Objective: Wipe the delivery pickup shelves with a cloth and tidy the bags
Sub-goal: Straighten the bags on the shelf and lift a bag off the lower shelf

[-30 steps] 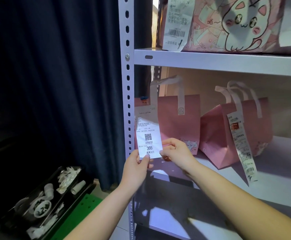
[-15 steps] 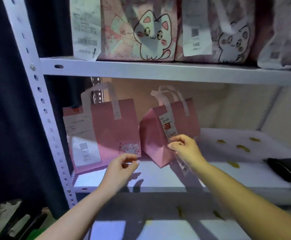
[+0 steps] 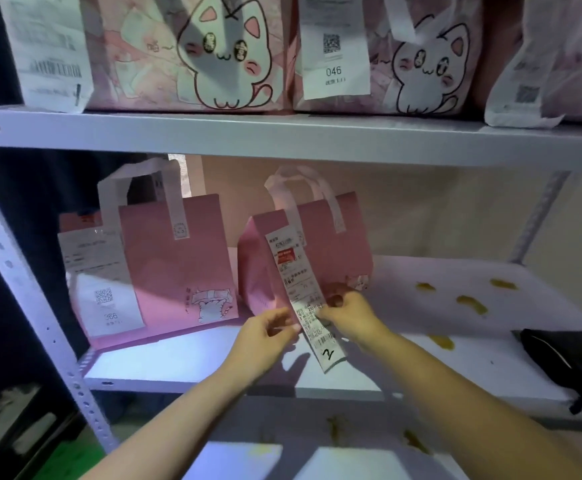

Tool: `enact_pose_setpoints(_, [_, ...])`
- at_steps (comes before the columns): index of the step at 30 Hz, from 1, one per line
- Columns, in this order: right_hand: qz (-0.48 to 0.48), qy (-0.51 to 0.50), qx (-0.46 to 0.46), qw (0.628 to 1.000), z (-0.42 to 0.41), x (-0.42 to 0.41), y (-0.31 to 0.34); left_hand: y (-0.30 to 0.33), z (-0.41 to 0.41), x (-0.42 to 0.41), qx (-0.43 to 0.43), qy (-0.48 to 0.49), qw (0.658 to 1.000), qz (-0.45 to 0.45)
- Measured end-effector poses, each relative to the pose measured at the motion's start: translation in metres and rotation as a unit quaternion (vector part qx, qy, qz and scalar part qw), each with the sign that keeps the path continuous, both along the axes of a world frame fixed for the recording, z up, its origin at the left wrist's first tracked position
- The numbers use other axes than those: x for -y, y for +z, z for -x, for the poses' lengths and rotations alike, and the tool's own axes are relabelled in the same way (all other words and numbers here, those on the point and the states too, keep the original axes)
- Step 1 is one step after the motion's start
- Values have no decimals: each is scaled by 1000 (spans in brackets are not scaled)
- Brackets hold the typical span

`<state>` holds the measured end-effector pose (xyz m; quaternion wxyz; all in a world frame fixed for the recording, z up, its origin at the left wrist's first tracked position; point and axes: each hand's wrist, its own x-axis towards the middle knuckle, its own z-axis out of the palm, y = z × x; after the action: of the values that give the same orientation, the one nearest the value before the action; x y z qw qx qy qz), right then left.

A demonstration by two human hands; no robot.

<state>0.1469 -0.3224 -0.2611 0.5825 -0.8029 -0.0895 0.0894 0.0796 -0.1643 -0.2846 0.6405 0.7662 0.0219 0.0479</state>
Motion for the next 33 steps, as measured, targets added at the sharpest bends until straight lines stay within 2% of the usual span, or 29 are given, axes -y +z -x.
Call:
enact_pose_setpoints(5, [-1, 45, -9, 999, -8, 5, -12, 3, -10, 17, -4, 69, 996, 55])
enact_pose_setpoints(11, [-30, 109, -17, 993, -14, 7, -17, -7, -17, 28, 31, 154, 987, -40])
enact_pose_setpoints(14, [-18, 113, 15, 993, -20, 12, -15, -10, -15, 30, 44, 171, 983, -44])
enact_pose_setpoints(18, [-46, 46, 92, 994, -42, 27, -7, -6, -13, 25, 50, 212, 972, -89])
enact_pose_setpoints(21, [11, -7, 191, 982, -70, 47, 16, 6, -15, 17, 73, 271, 949, -143])
enact_pose_setpoints(24, [-23, -77, 259, 963, -97, 64, 39, 28, -26, 9, 106, 328, 920, -185])
enact_pose_setpoints(26, [-16, -80, 220, 972, -112, 66, 47, 45, -36, 9, 108, 300, 934, -161])
enact_pose_setpoints(28, [-49, -40, 127, 990, -121, 61, 50, 58, -45, 15, 87, 266, 957, -82])
enact_pose_setpoints(30, [-84, 0, 60, 995, -122, 55, 53, 64, -53, 18, 72, 266, 961, -16])
enact_pose_setpoints(33, [-87, -2, 64, 994, -119, 53, 52, 68, -55, 17, 62, 271, 960, 15])
